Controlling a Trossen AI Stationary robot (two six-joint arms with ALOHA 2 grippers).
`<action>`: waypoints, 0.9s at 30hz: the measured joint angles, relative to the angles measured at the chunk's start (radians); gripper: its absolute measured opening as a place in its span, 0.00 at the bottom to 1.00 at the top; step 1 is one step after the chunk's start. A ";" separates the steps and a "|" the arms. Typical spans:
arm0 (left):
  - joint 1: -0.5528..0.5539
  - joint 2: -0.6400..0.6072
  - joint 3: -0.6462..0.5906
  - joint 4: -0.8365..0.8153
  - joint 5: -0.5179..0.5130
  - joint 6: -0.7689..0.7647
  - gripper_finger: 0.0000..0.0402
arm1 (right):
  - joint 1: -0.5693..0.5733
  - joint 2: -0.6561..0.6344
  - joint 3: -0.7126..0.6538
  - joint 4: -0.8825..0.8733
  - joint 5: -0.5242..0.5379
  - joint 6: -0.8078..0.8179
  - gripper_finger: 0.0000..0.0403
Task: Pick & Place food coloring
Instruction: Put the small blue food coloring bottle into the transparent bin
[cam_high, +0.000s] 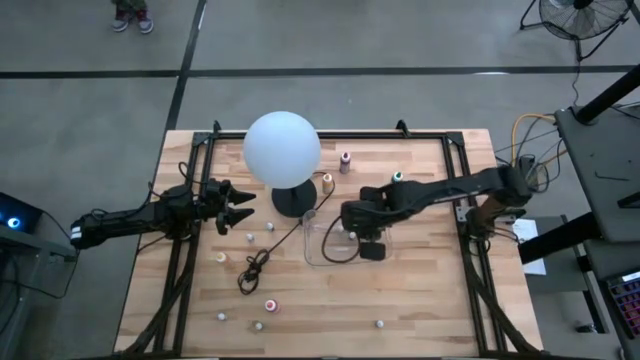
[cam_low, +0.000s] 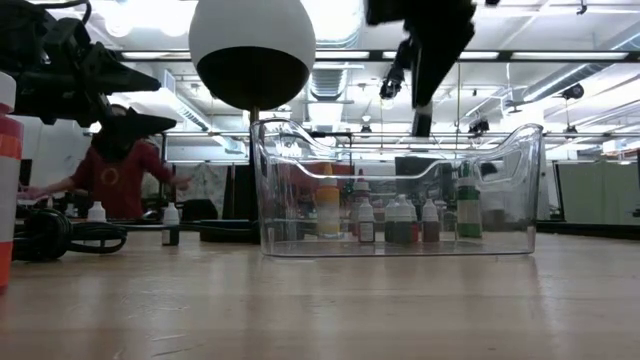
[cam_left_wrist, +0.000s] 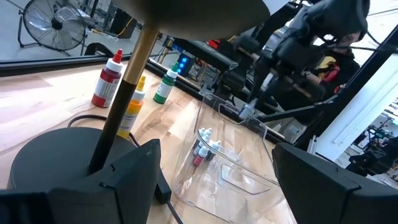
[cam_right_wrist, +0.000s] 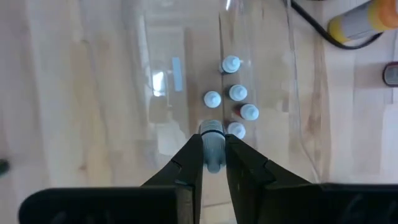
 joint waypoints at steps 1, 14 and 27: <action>0.000 0.000 0.000 0.000 0.000 0.000 0.70 | -0.004 0.014 0.000 0.000 0.000 -0.017 0.11; 0.000 0.000 0.000 0.001 -0.003 0.000 0.70 | -0.024 0.149 -0.005 0.042 0.003 -0.178 0.11; 0.000 0.000 0.000 0.001 -0.002 0.000 0.70 | -0.036 0.149 -0.079 0.111 0.000 -0.188 0.11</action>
